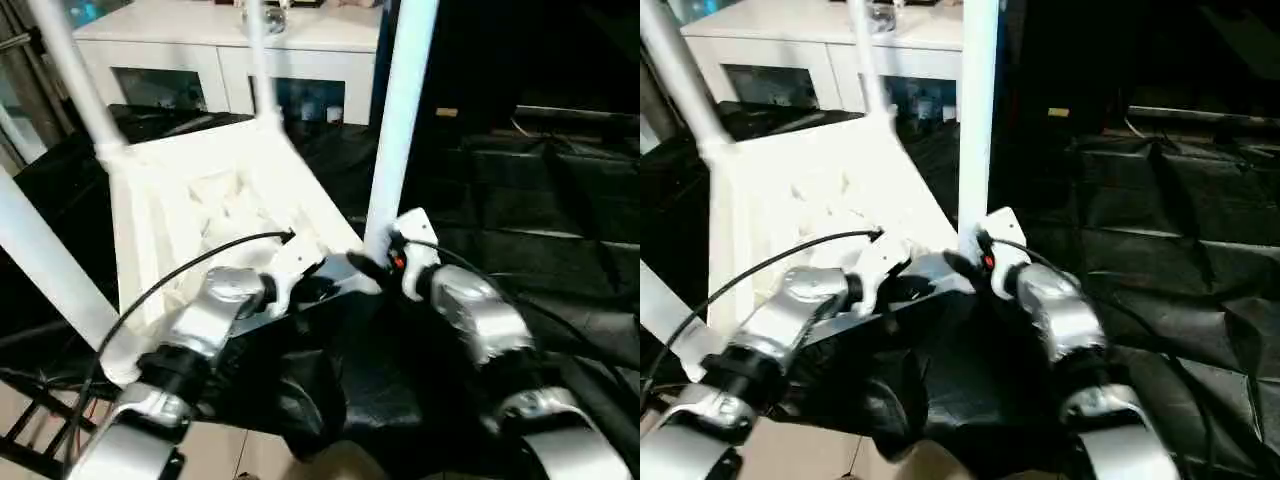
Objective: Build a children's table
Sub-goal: Rotate leg to tighten
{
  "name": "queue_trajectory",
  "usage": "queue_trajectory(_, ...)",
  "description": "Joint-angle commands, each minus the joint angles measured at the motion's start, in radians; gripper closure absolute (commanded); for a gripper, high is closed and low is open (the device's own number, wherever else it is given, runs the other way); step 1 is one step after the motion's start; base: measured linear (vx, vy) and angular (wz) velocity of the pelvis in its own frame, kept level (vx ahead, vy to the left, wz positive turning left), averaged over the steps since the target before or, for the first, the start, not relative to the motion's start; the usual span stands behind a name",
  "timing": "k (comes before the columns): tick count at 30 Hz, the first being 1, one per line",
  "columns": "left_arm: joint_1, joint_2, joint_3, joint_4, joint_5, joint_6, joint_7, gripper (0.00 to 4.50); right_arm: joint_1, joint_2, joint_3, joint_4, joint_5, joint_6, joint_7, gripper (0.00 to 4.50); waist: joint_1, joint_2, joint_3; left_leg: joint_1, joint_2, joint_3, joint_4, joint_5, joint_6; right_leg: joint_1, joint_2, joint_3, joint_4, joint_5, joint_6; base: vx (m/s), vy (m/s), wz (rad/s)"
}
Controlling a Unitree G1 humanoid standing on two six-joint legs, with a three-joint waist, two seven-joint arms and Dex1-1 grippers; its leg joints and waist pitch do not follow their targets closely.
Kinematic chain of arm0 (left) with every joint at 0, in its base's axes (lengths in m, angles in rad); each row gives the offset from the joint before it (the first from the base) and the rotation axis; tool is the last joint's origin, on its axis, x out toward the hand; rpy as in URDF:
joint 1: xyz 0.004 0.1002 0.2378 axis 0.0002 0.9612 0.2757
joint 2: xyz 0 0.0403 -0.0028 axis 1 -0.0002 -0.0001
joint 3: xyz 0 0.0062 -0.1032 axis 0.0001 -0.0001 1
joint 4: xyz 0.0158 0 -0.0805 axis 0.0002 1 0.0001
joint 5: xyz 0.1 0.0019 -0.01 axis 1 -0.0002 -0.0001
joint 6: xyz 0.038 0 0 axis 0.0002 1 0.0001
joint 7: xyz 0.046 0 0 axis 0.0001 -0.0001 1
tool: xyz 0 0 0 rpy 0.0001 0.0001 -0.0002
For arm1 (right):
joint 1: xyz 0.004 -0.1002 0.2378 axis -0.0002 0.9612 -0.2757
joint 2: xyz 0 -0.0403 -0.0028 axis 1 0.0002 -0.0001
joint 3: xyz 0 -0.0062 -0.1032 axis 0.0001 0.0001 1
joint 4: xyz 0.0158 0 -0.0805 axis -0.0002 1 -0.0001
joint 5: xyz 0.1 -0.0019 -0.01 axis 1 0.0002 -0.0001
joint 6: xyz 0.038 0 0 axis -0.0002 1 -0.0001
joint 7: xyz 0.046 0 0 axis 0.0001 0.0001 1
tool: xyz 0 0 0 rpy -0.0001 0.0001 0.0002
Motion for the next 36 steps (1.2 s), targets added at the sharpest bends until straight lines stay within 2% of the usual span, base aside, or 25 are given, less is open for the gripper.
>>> queue_trajectory(1, -0.049, -0.048, 0.006, -0.008, 0.004, 0.001, 0.079, 4.5, 0.024, 0.093, 0.107, 0.06, -0.031, 0.014, 0.037, 1.9, -0.002, -0.004, -0.053, -0.003, 0.004, -0.001, -0.077, -0.301, 0.002, 0.041, -0.044, 0.026, -0.09, -0.335, -0.178, 0.0, 0.0, 0.0)
queue_trajectory(2, -0.048, -0.048, 0.003, -0.012, 0.0, -0.003, 0.067, 4.5, 0.017, 0.099, 0.092, 0.067, -0.015, 0.008, 0.039, 1.9, -0.004, -0.005, -0.054, -0.004, 0.004, 0.0, -0.077, -0.299, 0.004, 0.041, -0.043, 0.026, -0.09, -0.32, -0.184, 0.0, 0.0, 0.0)
queue_trajectory(3, -0.047, -0.047, 0.002, -0.014, -0.001, -0.003, 0.062, 4.5, 0.015, 0.101, 0.088, 0.069, -0.01, 0.006, 0.041, 1.55, -0.004, -0.004, -0.054, -0.004, 0.005, 0.0, -0.077, -0.299, 0.007, 0.041, -0.043, 0.026, -0.089, -0.312, -0.189, 0.0, 0.0, 0.0)
queue_trajectory(5, -0.039, -0.036, -0.003, -0.029, -0.011, -0.013, 0.024, 4.5, 0.005, 0.103, 0.068, 0.068, 0.019, 0.009, 0.08, 1.2, -0.004, -0.004, -0.054, -0.003, 0.005, 0.001, -0.077, -0.299, 0.01, 0.041, -0.043, 0.026, -0.088, -0.302, -0.196, 0.0, 0.0, 0.0)
queue_trajectory(9, -0.029, -0.015, -0.003, -0.04, -0.011, -0.034, 0.0, 4.5, 0.002, 0.09, 0.069, 0.057, 0.019, 0.009, 0.108, 1.01, -0.005, -0.005, -0.052, -0.003, 0.006, 0.001, -0.079, -0.309, 0.013, 0.041, -0.044, 0.026, -0.09, -0.315, -0.194, 0.0, 0.0, 0.0)
queue_trajectory(12, -0.007, 0.023, -0.004, -0.067, -0.034, -0.057, -0.075, 4.5, 0.014, 0.037, 0.101, 0.03, 0.005, -0.026, 0.216, 0.87, -0.006, -0.005, -0.054, -0.005, 0.007, 0.0, -0.079, -0.307, 0.016, 0.043, -0.045, 0.026, -0.088, -0.311, -0.195, 0.0, 0.0, 0.0)
queue_trajectory(16, 0.024, 0.076, -0.012, -0.106, -0.059, -0.075, -0.18, 4.5, 0.029, -0.03, 0.106, -0.017, 0.029, -0.039, 0.354, 0.87, -0.004, -0.006, -0.058, -0.007, 0.01, 0.003, -0.076, -0.255, 0.037, 0.047, -0.044, 0.027, -0.08, -0.214, -0.225, 0.0, 0.0, 0.0)
queue_trajectory(19, 0.041, 0.116, -0.014, -0.126, -0.08, -0.091, -0.254, 4.5, 0.047, -0.092, 0.115, -0.07, 0.053, -0.031, 0.475, 0.87, 0.002, -0.006, -0.066, -0.011, 0.011, 0.008, -0.065, -0.162, 0.064, 0.053, -0.039, 0.025, -0.06, -0.044, -0.27, 0.0, 0.0, 0.0)
queue_trajectory(21, 0.047, 0.134, -0.016, -0.131, -0.086, -0.099, -0.287, 4.5, 0.058, -0.127, 0.128, -0.096, 0.055, -0.029, 0.535, 0.87, 0.009, -0.005, -0.072, -0.014, 0.011, 0.009, -0.055, -0.098, 0.099, 0.053, -0.037, 0.022, -0.047, 0.069, -0.296, 0.0, 0.0, 0.0)
queue_trajectory(22, 0.05, 0.143, -0.018, -0.136, -0.09, -0.1, -0.305, 4.5, 0.064, -0.144, 0.134, -0.106, 0.054, -0.031, 0.561, 0.87, 0.012, -0.004, -0.072, -0.014, 0.01, 0.009, -0.053, -0.088, 0.105, 0.052, -0.037, 0.021, -0.046, 0.084, -0.301, 0.0, 0.0, 0.0)
queue_trajectory(24, 0.054, 0.154, -0.02, -0.142, -0.096, -0.107, -0.326, 4.5, 0.07, -0.164, 0.141, -0.119, 0.055, -0.028, 0.596, 0.87, 0.017, -0.006, -0.066, -0.014, 0.012, 0.011, -0.056, -0.116, 0.109, 0.05, -0.038, 0.02, -0.051, 0.049, -0.303, 0.0, 0.0, 0.0)
queue_trajectory(27, 0.068, 0.178, -0.022, -0.165, -0.119, -0.1, -0.388, 4.5, 0.082, -0.195, 0.151, -0.145, 0.062, -0.02, 0.656, 0.87, 0.025, -0.005, -0.063, -0.011, 0.016, 0.011, -0.061, -0.172, 0.084, 0.048, -0.042, 0.023, -0.056, -0.052, -0.288, 0.0, 0.0, 0.0)
queue_trajectory(31, 0.082, 0.198, -0.026, -0.187, -0.135, -0.091, -0.433, 4.5, 0.086, -0.21, 0.161, -0.158, 0.063, -0.014, 0.685, 0.87, 0.025, -0.005, -0.06, -0.009, 0.016, 0.01, -0.065, -0.201, 0.059, 0.046, -0.043, 0.024, -0.062, -0.118, -0.272, 0.0, 0.0, 0.0)
queue_trajectory(36, 0.096, 0.212, -0.028, -0.202, -0.138, -0.092, -0.458, 4.5, 0.093, -0.215, 0.169, -0.176, 0.067, 0.004, 0.705, 0.87, 0.024, -0.004, -0.062, -0.01, 0.015, 0.009, -0.064, -0.19, 0.05, 0.046, -0.041, 0.024, -0.06, -0.096, -0.268, 0.0, 0.0, 0.0)
